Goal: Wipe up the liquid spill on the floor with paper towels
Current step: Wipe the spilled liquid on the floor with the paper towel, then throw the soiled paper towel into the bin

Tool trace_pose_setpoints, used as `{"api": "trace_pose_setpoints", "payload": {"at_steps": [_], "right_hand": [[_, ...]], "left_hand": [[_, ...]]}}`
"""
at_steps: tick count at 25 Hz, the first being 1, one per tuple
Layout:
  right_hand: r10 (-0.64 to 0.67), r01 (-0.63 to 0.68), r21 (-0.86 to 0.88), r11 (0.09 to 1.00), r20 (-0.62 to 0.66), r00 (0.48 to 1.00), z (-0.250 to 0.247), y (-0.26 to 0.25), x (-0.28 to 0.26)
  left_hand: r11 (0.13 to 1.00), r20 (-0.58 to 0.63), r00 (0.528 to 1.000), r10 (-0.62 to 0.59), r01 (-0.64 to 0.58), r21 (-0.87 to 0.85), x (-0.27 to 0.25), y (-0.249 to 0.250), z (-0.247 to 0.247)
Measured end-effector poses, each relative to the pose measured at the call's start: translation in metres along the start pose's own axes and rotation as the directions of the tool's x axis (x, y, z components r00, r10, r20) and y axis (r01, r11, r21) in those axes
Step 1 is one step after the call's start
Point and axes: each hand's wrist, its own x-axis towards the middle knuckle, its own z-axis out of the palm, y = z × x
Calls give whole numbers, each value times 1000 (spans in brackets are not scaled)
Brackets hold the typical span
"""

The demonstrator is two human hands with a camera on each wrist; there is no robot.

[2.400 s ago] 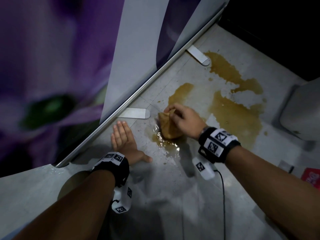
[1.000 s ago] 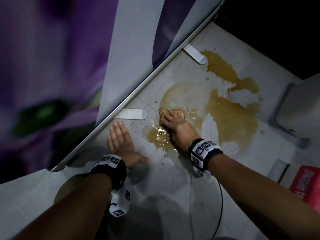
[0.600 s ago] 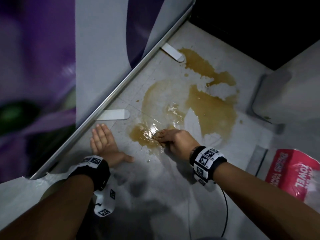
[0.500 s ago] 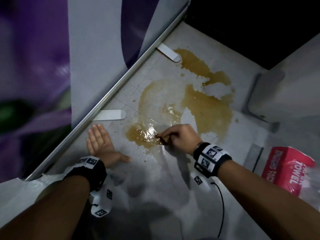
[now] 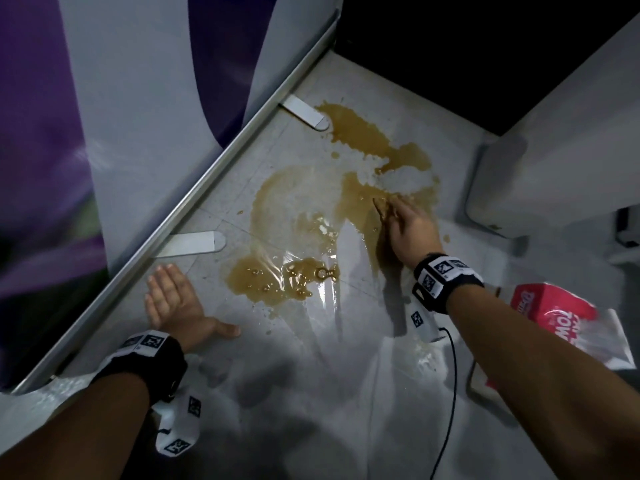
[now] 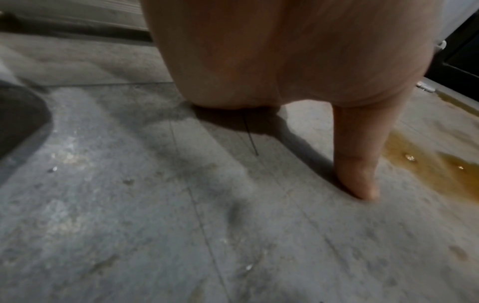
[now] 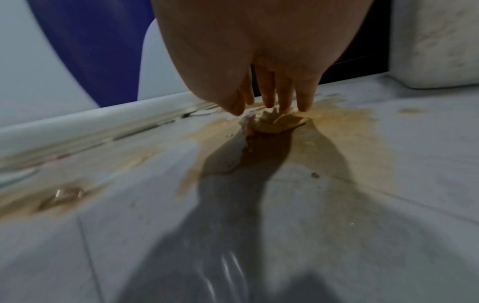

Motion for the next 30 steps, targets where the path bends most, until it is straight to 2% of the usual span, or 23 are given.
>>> {"api": "trace_pose_setpoints", "payload": {"at_steps": [2,5,7,12,15,18,21,23,25,27,29,30], "right_hand": [[-94,101,-76,992,92,991,14,-8,-4],[-53,79,-182,980,145,988,20,-20,-6],[-63,100,-229,968,163,985,21,-23,-13],[-191,240,-380,894,161,968,10,-20,-37],[-113,244,-412,878,317,942,-5,-23,-46],[56,5,-140,990,428,902,-27,-21,-48],[131,-184,69,980,472,872,-70,-11,-55],[136,-297,256,920,503,854,-108,-5,-60],[141,-384,430,817,497,857,-147,0,-61],[151,-441,556,705,489,859,-183,5,-62],[30,-450,654,608,547,837,-221,11,-63],[-48,-459,712,531,566,823,-238,13,-64]], "left_hand": [[1000,-8,1000,-4,4,8,1,0,1],[1000,-16,1000,-4,4,2,4,-2,2],[1000,-7,1000,2,-2,-7,3,-2,2],[999,6,1000,-4,3,53,5,-4,2],[989,67,998,-1,-9,145,1,-5,-10],[982,138,989,-59,32,184,9,7,-41],[957,254,965,58,-126,260,-12,63,-94],[889,261,937,231,-312,334,-27,107,-119],[847,198,907,371,-418,328,-42,158,-136],[793,139,849,510,-527,305,-60,212,-148],[724,109,783,612,-611,321,-83,267,-152],[683,88,743,663,-649,335,-98,294,-154]]}}
